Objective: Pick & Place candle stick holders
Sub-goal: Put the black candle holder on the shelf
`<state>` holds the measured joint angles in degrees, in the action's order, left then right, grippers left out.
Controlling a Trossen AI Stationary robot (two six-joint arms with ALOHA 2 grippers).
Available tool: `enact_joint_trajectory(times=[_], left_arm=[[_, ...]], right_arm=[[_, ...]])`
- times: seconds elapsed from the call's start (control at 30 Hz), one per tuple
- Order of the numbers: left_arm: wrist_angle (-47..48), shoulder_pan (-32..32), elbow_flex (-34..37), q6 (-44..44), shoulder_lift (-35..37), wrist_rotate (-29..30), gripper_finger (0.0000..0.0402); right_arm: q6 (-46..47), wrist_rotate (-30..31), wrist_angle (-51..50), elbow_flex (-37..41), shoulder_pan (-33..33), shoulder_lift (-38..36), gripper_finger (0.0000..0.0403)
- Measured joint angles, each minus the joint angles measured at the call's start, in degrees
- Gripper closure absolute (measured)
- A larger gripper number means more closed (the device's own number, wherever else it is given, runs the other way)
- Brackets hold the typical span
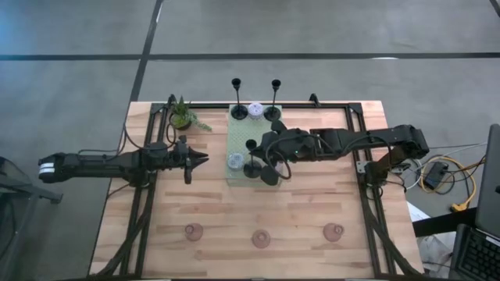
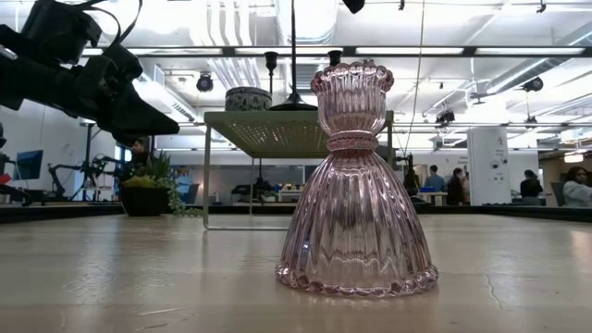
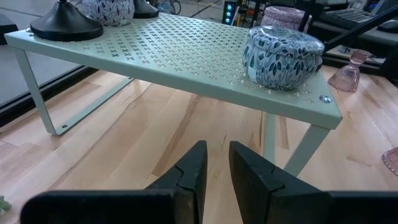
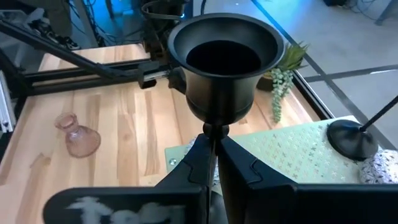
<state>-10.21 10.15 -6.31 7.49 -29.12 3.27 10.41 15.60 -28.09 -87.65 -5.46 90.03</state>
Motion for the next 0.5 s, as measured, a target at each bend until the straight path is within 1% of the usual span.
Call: enact_joint_trajectory(times=[0.5], left_arm=[[0.02, 0.01, 0.0, 0.0, 0.0, 0.0, 0.033]], right_arm=[[-0.11, 1.69, -1.28, 0.21, 1.56, -0.63, 0.0394]])
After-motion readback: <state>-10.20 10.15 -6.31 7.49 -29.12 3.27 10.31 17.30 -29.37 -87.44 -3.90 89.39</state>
